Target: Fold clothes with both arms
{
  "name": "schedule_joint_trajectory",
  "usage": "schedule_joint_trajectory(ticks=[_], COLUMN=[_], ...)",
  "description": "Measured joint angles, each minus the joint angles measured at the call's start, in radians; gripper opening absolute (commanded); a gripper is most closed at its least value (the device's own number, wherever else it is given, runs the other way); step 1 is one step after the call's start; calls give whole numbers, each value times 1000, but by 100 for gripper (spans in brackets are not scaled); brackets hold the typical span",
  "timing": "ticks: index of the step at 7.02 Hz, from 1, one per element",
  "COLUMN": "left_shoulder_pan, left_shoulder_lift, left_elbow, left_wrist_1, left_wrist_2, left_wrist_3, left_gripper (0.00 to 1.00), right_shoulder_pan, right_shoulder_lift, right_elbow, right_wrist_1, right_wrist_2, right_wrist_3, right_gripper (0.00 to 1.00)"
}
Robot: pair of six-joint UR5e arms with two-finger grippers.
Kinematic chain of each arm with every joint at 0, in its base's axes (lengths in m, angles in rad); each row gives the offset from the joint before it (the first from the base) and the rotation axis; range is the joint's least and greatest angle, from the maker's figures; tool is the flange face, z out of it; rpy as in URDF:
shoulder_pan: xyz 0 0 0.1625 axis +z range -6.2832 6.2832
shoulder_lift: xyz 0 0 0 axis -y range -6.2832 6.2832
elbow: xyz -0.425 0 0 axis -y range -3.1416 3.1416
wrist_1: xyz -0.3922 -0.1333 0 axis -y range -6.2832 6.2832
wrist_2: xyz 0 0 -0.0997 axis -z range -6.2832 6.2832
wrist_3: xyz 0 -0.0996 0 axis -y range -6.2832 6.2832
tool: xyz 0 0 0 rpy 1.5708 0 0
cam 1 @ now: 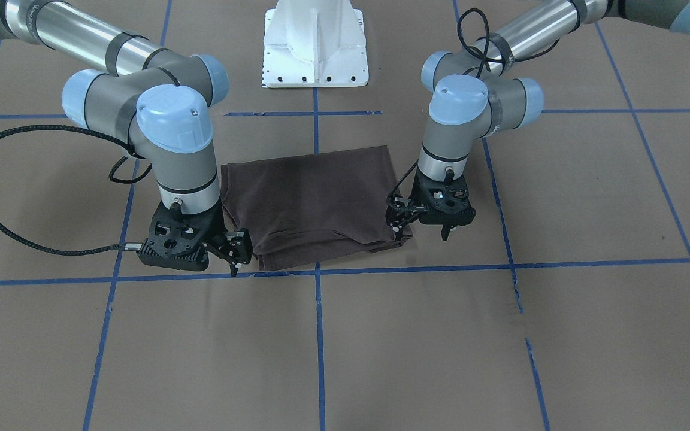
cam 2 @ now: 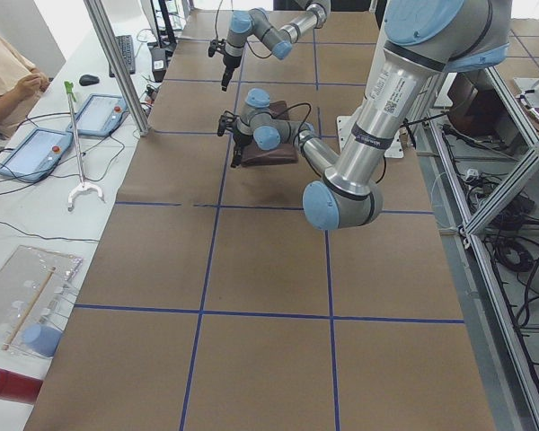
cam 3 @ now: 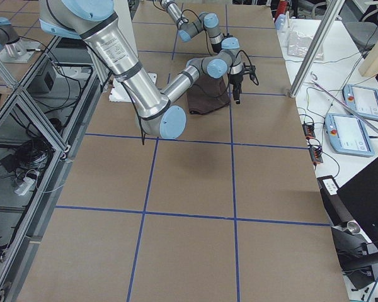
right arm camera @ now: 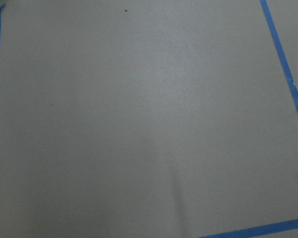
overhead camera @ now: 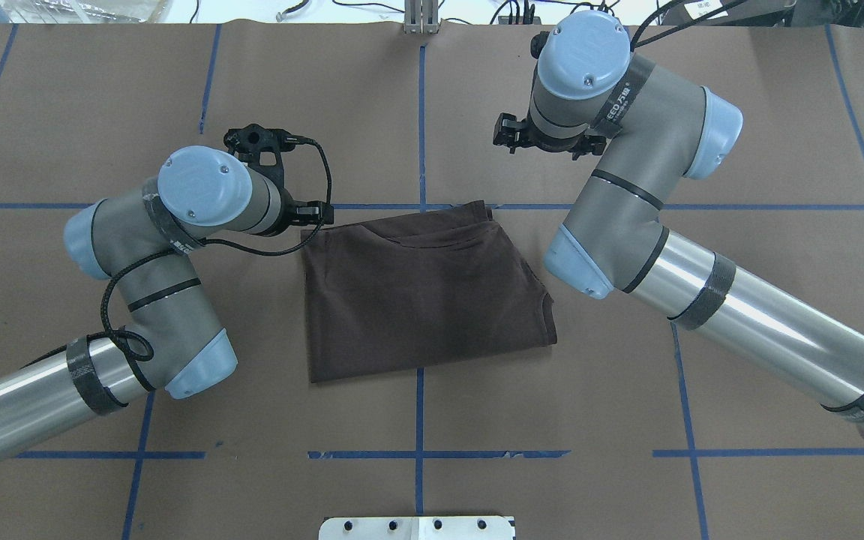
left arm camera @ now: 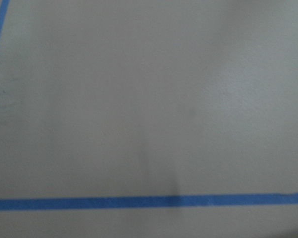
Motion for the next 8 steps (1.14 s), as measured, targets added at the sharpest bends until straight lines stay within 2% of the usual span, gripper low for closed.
schedule_joint_trajectory(ticks=[8], left_shoulder_pan=[24], left_shoulder_lift=[33], left_elbow=[33], left_wrist_1=[1], left_wrist_2=[27], left_wrist_3=[4], left_gripper=[100], right_shoulder_pan=[-9], right_shoulder_lift=[-7], right_elbow=[0], right_wrist_1=[1], right_wrist_2=[-5], right_wrist_3=[3], right_gripper=[100])
